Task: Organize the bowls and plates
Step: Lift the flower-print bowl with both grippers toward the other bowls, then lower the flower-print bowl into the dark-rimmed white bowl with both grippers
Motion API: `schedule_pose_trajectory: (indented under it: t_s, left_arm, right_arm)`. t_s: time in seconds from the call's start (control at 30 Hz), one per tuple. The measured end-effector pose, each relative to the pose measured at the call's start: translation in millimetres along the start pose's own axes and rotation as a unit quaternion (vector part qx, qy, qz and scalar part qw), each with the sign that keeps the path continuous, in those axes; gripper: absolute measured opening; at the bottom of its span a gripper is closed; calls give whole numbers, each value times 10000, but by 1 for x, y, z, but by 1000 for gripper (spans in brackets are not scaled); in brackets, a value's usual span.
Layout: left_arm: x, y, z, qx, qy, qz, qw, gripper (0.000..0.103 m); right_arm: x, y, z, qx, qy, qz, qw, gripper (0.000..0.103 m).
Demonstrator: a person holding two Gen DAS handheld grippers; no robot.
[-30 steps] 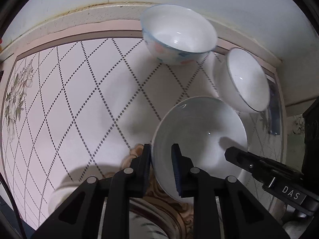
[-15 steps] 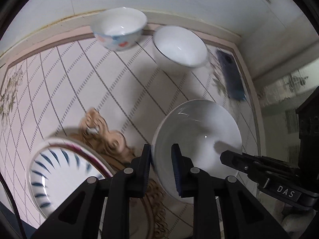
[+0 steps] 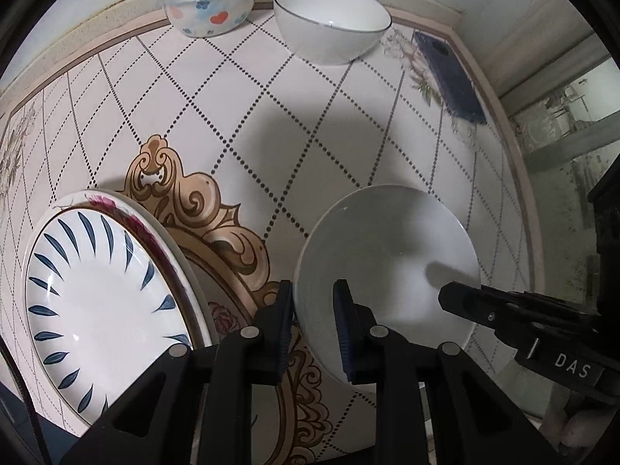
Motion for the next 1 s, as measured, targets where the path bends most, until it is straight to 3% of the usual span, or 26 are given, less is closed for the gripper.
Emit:
schedule_pose_trajectory:
  t_s: [0.5, 0.7, 0.73, 0.8, 0.87, 1.0]
  left_arm:
    - [-11, 4, 5, -137, -114, -142, 9997, 18]
    - [31, 0, -1, -125, -19, 9, 9999, 19]
    - [42, -5, -2, -144, -31, 108, 9998, 20]
    - [58, -22, -4, -163, -49, 280, 9995, 32]
    - [66, -49, -8, -56, -42, 486, 9988, 37]
    - [50, -109, -24, 362, -33, 597, 9976, 37]
  right_arm:
    - [-10, 0, 1, -40, -30, -138, 9999, 18]
    - [13, -11, 3, -102, -227, -225, 9994, 18]
    - [24, -18, 2, -87, -267, -152, 9995, 21]
    - [39, -32, 0, -55, -295, 0, 9995, 37]
    - [53, -54, -4, -34, -412, 232, 9989, 58]
    - [53, -112, -13, -43, -602, 541, 9967, 60]
Point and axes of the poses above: each gripper's, at about its wrist camera, not at the fingertips, and x roughly against the way its jaws point, z to its right, y to its underside, the point moved 4 cm from there along -x, roughly the way its jaws point, and after that the axes turned 3 degrees about z, right-handed, at the moved point
